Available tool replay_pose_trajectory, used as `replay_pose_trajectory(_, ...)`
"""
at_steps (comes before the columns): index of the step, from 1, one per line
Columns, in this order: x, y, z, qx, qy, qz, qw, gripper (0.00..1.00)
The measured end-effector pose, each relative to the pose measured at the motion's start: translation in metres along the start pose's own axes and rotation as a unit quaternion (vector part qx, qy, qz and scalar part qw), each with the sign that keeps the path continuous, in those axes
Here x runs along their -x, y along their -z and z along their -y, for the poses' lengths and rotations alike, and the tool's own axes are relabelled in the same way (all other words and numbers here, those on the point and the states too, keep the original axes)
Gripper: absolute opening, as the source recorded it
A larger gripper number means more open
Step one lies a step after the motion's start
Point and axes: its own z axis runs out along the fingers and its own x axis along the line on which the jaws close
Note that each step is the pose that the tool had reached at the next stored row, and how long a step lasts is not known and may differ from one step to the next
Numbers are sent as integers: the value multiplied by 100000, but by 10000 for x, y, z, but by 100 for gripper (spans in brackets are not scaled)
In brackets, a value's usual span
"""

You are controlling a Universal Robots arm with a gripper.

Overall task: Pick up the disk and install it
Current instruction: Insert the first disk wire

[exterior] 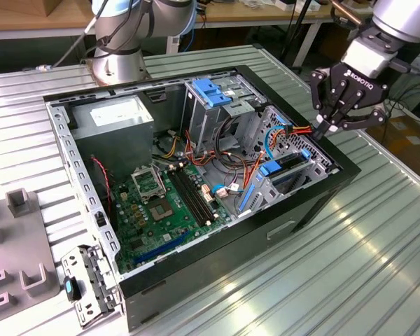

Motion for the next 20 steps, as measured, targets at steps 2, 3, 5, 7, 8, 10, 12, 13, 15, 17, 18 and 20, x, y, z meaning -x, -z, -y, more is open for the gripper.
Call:
replay_pose_trajectory(2, -2, -3, 36, 21, 641, -5, 99998, 11)
replay_pose_trajectory(3, -3, -4, 48, 31, 916, -9, 99996, 11)
replay_pose_trajectory(5, -7, -6, 72, 46, 1492, 0, 99989, 11)
replay_pose_trajectory(7, -9, -7, 83, 81, 2613, -6, 99966, 11)
replay_pose_trajectory(8, -10, -7, 85, 112, 3543, -12, 99937, 11)
replay_pose_trajectory(10, -11, -8, 88, 175, 5552, -18, 99846, 11)
replay_pose_trajectory(12, -12, -12, 91, 248, 7999, -13, 99679, 11)
replay_pose_trajectory(13, -12, -12, 93, 275, 8861, -16, 99606, 11)
replay_pose_trajectory(15, -13, -14, 98, 294, 9553, -11, 99542, 11)
replay_pose_trajectory(17, -15, -13, 106, 302, 9720, -14, 99526, 11)
replay_pose_trajectory(18, -17, -13, 111, 306, 9825, -18, 99516, 11)
replay_pose_trajectory(20, -18, -14, 116, 308, 9958, -13, 99503, 11)
